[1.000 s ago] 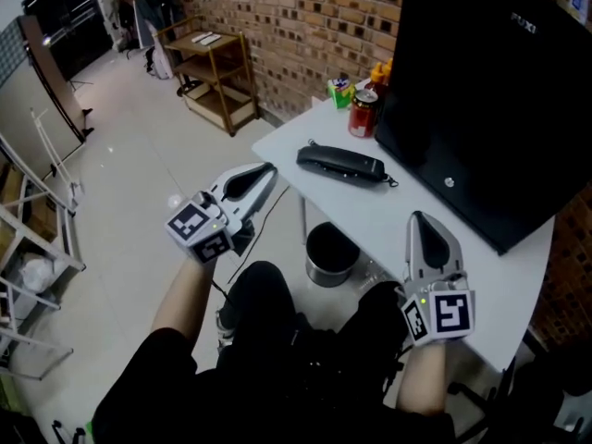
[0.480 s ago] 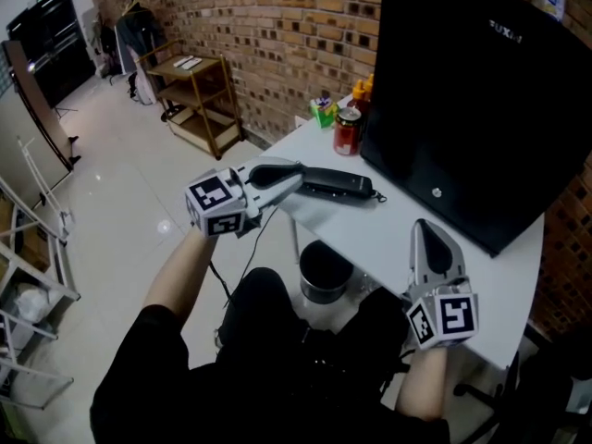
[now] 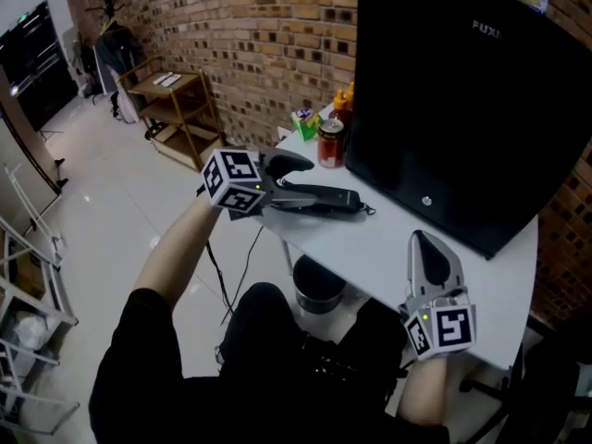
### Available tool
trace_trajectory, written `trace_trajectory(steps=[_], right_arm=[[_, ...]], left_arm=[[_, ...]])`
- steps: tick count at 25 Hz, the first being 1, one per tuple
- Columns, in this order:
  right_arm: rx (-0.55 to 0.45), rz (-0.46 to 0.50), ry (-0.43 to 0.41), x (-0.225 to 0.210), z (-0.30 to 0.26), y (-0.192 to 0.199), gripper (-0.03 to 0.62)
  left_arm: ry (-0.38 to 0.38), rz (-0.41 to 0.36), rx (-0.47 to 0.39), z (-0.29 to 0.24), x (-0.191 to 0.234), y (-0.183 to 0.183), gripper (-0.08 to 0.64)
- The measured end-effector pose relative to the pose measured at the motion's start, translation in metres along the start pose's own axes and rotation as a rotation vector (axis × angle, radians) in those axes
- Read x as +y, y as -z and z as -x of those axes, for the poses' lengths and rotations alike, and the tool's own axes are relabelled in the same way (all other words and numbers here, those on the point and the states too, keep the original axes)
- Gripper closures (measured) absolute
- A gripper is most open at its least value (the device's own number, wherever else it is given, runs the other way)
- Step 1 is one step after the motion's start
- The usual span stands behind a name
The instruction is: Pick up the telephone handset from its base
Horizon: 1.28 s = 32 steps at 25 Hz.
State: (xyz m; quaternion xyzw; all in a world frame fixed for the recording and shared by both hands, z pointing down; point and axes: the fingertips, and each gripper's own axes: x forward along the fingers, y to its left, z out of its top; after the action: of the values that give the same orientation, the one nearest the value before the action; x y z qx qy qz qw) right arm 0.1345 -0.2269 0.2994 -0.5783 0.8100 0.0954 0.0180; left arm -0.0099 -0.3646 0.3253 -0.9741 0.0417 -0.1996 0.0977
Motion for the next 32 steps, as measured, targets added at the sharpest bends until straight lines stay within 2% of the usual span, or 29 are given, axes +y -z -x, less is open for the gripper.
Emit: trace_trajectory(steps=[4,7,13,21,28,32], right_arm=[[0.011,-0.002,-0.001,-0.002,-0.001,0.001,0.583],[0.018,-0.002,-0.012,-0.002,-0.005,0.002,0.583],[0.036,0.013,-0.041,0.000,-0.011,0.006,0.583],[0.042,0.018,-0.045,0.002,-0.012,0.006,0.583],[0.046,0.018,-0.044,0.001,-0.014,0.006,0.583],[0.052,0.019,-0.044,0.001,-0.014,0.007,0.583]], left_arm=[[0.144,-0.077,0.208,-0.022,-0.012,0.022,0.265],[0.206,-0.065,0.245,-0.030,-0.013,0.026,0.265],[0.272,-0.048,0.267,-0.038,-0.020,0.036,0.265],[0.297,-0.075,0.304,-0.042,-0.020,0.045,0.284],[0.292,-0.068,0.259,-0.039,-0.017,0.041,0.301],[0.279,-0.027,0.157,-0.031,-0.012,0.025,0.302]])
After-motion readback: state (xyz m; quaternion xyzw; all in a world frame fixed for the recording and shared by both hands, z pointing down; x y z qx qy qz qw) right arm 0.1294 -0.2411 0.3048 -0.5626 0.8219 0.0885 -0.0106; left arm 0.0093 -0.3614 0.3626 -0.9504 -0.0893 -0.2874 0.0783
